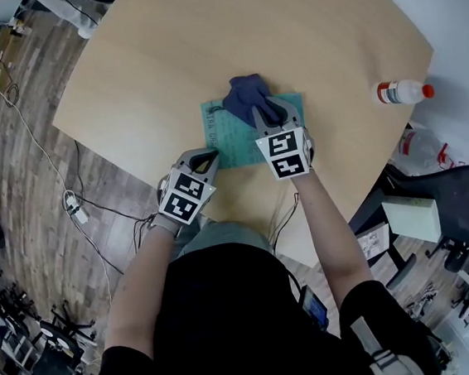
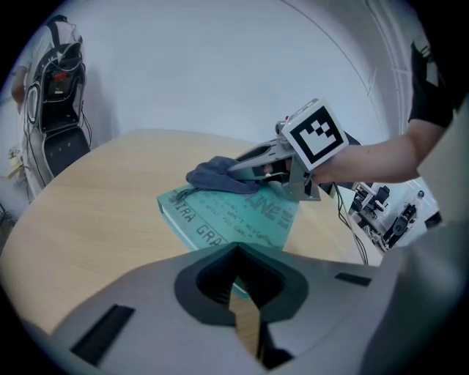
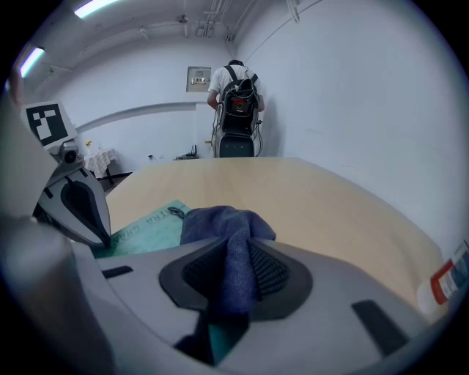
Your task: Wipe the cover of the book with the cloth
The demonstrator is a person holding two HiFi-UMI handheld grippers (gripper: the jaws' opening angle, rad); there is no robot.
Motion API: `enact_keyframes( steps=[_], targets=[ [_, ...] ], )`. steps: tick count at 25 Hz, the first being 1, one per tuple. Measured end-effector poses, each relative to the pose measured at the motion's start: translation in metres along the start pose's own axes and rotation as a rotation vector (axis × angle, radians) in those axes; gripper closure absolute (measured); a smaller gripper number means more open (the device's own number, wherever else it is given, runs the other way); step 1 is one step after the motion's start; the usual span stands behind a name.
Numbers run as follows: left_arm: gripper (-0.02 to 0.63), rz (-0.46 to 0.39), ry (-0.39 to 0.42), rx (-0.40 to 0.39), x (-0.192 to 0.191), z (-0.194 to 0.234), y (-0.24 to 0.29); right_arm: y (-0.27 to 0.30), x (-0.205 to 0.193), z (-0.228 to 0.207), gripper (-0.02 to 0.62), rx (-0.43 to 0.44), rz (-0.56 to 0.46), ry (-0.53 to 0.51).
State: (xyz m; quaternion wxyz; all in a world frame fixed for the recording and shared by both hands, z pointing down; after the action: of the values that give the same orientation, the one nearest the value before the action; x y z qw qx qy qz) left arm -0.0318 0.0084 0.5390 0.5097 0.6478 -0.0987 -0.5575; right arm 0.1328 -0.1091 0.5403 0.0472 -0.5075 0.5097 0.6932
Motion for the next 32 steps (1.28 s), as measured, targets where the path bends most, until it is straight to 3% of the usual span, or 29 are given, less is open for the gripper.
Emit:
enact_keyframes(
  steps=[17,28,32],
  targets=[
    [0.586,-0.02,-0.011,0.034,0.001,0.0,-0.003,-0.041,-0.029,-0.051,0.499,-0.16,-0.003,0.086],
    [0.586,-0.027,0.014,0.019,0.0,0.0,-0.004,-0.065,-0.047,-0.038,0.499,-0.222,0.017,0.134],
    [0.586,-0.026,-0.017,0.0,0.002,0.001,-0.001,-0.076,-0.058,-0.035,0.499,-0.244,0.02,0.155]
  ],
)
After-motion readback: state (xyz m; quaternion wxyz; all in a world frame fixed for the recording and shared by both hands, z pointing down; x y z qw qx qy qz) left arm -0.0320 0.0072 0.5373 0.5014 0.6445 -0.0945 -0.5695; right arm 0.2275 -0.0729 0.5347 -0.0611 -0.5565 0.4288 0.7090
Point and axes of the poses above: the fingertips, and each gripper's own axes: y forward along the fingers, z to its left, x out of its top, the point moved 8 cm from there along -y, backward along the fingers, and after that the axes turned 7 degrees about x, right-handed, at the moved point
